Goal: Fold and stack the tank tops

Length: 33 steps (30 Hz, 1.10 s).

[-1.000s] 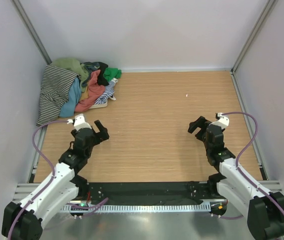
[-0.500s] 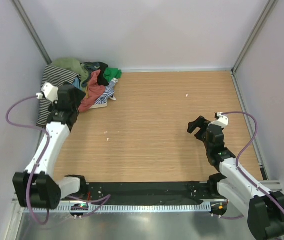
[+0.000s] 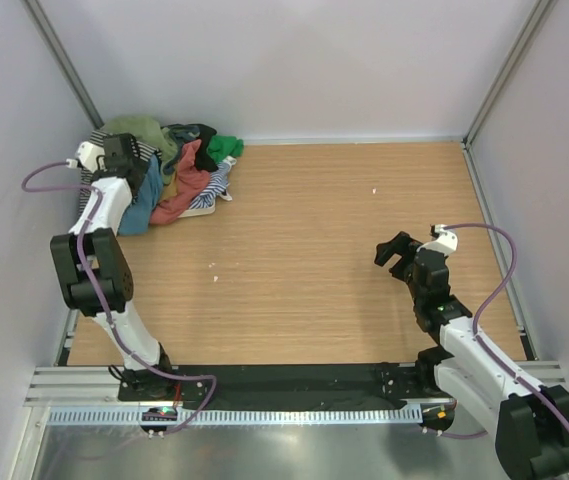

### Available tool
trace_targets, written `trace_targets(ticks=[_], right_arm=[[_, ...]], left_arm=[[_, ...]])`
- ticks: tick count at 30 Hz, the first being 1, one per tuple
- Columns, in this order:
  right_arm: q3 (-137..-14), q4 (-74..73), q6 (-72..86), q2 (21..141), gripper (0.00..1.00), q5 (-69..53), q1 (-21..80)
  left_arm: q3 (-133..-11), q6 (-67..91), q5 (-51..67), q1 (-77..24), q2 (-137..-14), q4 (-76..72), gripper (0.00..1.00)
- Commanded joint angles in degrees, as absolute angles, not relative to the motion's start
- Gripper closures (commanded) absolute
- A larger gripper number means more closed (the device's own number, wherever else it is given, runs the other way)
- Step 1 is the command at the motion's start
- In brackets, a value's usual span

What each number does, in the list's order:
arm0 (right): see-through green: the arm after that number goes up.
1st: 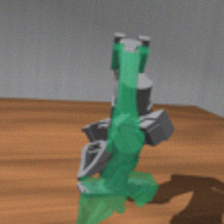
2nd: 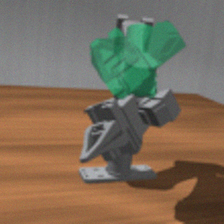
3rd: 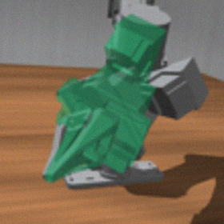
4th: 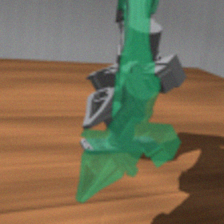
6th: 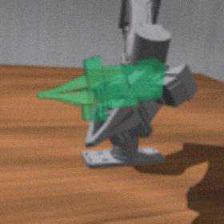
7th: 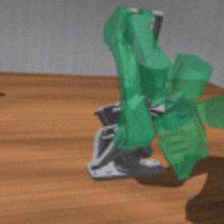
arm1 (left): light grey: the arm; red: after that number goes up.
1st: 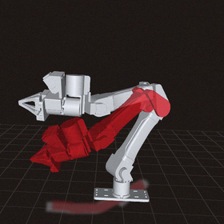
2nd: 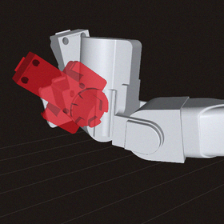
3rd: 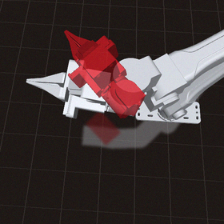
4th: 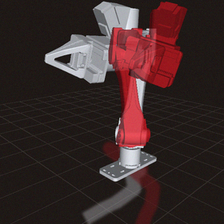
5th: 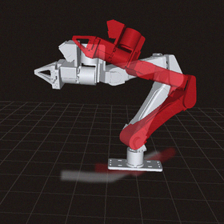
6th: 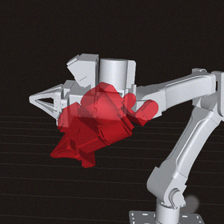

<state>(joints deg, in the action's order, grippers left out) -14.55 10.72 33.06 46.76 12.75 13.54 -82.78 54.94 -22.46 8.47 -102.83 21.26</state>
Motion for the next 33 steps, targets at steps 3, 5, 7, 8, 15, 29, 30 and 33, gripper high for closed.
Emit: trace_targets(ticks=[3,5,7,8,15,29,30,33], right_arm=[[-15.38,13.01,32.87,47.19,0.07,12.57,13.71],[-15.47,13.01,32.96,47.37,0.06,12.31,13.71],[-15.47,12.92,32.96,47.37,0.06,12.48,13.71],[-15.47,13.01,32.96,47.37,0.07,12.65,13.71],[-15.56,13.18,33.13,48.25,0.06,12.57,13.62],[-15.64,13.80,33.22,49.39,0.07,11.34,13.62],[-15.64,13.80,33.22,49.31,0.07,11.42,13.71],[-15.64,13.71,33.14,49.31,0.07,11.51,13.71]], left_arm=[[-92.71,53.87,-18.02,9.23,-109.06,18.81,0.32],[-93.69,54.58,-18.02,9.32,-111.09,18.46,0.35],[-94.48,55.02,-17.67,9.32,-112.23,17.23,0.43],[-94.83,55.02,-17.67,9.40,-113.02,17.14,0.58],[-96.95,54.32,-21.08,9.32,-111.37,19.25,1.00],[-92.29,51.32,-24.88,8.88,-103.36,20.38,0.19],[-92.11,51.85,-24.26,8.96,-103.71,20.39,0.19],[-91.76,51.86,-20.84,9.05,-105.03,20.57,0.19]])
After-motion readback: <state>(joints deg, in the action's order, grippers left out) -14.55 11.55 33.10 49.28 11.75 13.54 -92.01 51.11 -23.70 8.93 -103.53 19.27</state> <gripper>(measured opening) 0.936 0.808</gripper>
